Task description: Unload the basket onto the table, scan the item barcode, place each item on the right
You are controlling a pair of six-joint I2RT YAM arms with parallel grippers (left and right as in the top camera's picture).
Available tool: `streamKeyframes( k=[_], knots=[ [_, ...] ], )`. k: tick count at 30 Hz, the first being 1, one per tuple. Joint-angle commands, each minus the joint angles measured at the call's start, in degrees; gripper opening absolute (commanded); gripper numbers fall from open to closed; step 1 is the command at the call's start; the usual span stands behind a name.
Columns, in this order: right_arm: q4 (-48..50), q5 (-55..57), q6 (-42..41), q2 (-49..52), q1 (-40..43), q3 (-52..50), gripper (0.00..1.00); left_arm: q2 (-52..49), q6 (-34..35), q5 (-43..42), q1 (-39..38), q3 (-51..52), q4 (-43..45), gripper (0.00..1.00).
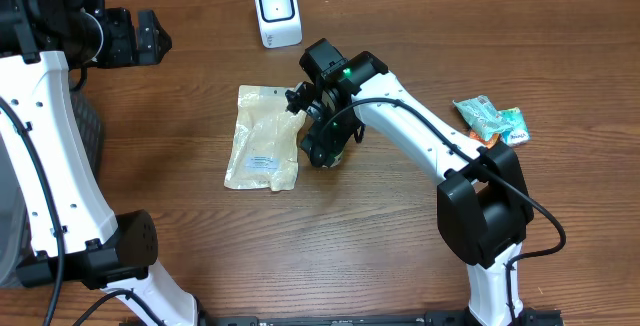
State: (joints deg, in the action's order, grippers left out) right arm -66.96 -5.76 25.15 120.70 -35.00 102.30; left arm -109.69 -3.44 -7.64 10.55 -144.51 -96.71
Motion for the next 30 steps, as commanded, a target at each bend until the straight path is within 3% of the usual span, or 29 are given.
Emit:
streamKeyframes(
  k=[1,15,19,24,30],
  knots=[
    [0.68,-0.79,0.22,-0.13,0.26,-0.37,0.99,-0.28,-0.87,0.2,0.31,0.02,-0.09,1.0],
    [2.84,0.48,1.31,-0.13,0.37,-3.85,1.0,-0.28,-0.85,0.2,0.28,0.02,-0.09,1.0],
    [3.41,1.64,1.31,-0.13,0.37,-3.85,0.91,-0.31,-0.87,0.2,0.24,0.02,-0.09,1.0],
    [4.15,1.64,0.57,-0.15,0.37,-3.82,0.63,-0.31,-0.87,0.22,0.26,0.02,-0.09,1.0],
    [4.31,2.43,-2.25,-0.15,0.37,-3.5,0.49,-0.31,-0.85,0.2,0.26,0.02,-0.09,0.99]
  ],
)
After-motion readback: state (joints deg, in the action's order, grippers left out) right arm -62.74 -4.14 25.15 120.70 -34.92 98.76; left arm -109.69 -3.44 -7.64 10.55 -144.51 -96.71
